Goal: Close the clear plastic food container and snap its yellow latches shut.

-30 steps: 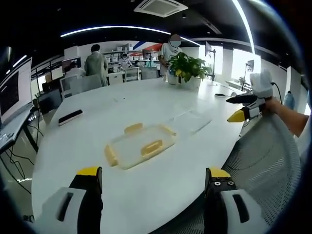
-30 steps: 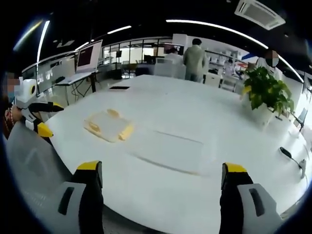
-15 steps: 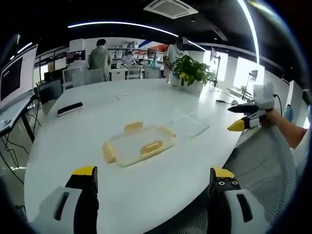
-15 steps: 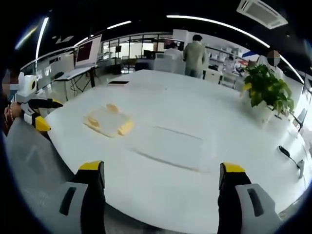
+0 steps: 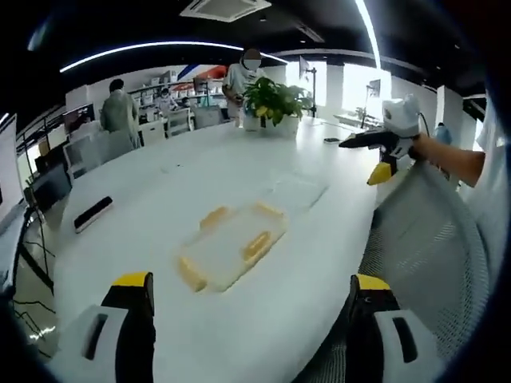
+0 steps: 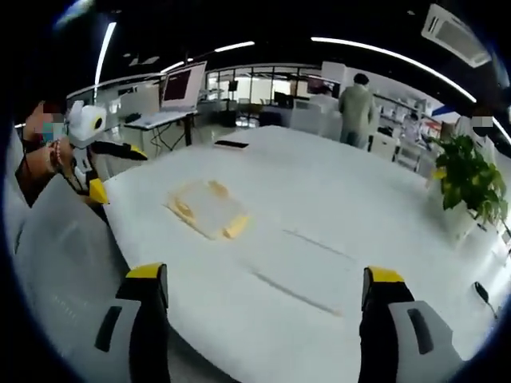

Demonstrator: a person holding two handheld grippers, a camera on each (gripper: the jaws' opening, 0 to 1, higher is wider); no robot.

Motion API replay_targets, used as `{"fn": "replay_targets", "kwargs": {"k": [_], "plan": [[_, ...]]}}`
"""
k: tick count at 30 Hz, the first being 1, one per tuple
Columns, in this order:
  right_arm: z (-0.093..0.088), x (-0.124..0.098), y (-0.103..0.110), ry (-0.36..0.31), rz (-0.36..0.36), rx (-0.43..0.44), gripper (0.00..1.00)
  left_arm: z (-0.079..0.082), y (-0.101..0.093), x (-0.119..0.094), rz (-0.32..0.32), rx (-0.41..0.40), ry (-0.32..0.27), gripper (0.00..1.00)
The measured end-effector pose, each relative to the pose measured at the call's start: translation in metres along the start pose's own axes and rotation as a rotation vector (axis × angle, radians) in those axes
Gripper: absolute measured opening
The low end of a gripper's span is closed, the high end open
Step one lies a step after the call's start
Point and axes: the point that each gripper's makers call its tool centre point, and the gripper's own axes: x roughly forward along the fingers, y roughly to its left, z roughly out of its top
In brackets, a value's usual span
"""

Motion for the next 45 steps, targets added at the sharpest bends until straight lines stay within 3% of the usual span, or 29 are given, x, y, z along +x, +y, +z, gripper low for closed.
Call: {"fn": "replay_targets", "kwargs": {"k": [2,3,5,9,11,15,18,20,23,28,32,34,45], "plan": [[0.013,0.01,0.005,-0.016,0.052,-0.095,0.99,0.004,0.009,0.001,-0.032,0.062,0.008,0.99],[0.015,0.016,0.012,0.013,0.104,-0.139,0.99,0.004,0.017,0.003,-0.022,0.113,0.024,0.99],[0.014,0.029,0.019,0.08,0.166,-0.172,0.99,-0.007,0.025,0.006,-0.036,0.156,0.128,0.99],[0.015,0.053,0.022,0.13,0.228,-0.3,0.99,-0.008,0.027,0.018,-0.107,0.187,0.146,0.99],[0.005,0.064,0.015,0.219,0.244,-0.32,0.99,-0.007,0.031,0.025,-0.121,0.253,0.152,0.99],[0.011,0.084,0.021,0.221,0.347,-0.426,0.99,-0.006,0.039,0.035,-0.176,0.266,0.154,0.98],[0.011,0.096,0.021,0.253,0.383,-0.505,0.99,-0.016,0.046,0.039,-0.24,0.4,0.228,0.95],[0.011,0.102,0.022,0.264,0.407,-0.518,0.99,-0.024,0.051,0.04,-0.278,0.476,0.297,0.95],[0.002,0.112,0.024,0.337,0.47,-0.527,0.98,-0.025,0.056,0.048,-0.308,0.461,0.326,0.92],[-0.005,0.131,0.019,0.409,0.505,-0.562,0.97,-0.033,0.065,0.066,-0.346,0.459,0.38,0.89],[-0.012,0.142,0.023,0.445,0.551,-0.563,0.93,-0.047,0.075,0.08,-0.35,0.564,0.436,0.85],[-0.017,0.145,0.025,0.471,0.571,-0.555,0.91,-0.056,0.073,0.084,-0.38,0.562,0.471,0.84],[-0.029,0.163,0.028,0.513,0.623,-0.538,0.88,-0.056,0.074,0.101,-0.421,0.528,0.475,0.73]]}}
